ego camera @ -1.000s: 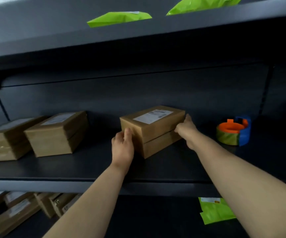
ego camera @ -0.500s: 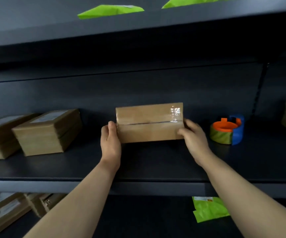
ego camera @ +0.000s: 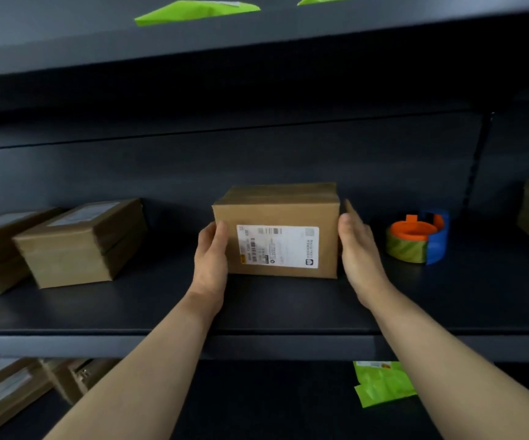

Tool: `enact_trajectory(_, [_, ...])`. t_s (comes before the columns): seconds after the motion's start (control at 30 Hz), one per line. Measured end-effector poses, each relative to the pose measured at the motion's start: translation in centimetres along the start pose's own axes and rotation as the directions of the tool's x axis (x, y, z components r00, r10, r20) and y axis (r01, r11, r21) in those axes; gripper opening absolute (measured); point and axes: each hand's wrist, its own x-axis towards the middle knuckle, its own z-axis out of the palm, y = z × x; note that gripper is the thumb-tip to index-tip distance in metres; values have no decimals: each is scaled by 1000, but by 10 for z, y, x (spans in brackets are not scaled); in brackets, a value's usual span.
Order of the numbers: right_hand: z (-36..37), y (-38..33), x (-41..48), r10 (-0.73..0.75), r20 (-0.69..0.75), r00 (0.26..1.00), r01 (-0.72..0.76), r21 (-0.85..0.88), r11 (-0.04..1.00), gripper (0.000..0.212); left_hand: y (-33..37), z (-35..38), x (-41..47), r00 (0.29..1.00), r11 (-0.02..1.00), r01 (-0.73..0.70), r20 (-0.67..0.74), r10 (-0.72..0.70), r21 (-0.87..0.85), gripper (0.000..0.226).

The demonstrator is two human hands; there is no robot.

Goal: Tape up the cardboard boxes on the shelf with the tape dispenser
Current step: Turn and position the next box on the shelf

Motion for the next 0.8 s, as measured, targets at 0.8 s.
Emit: enact_trajectory(0.8, [-2,7,7,198,-53,979,-197,17,980,50,7,-8,-7,996,999,40,-77,-41,-15,30])
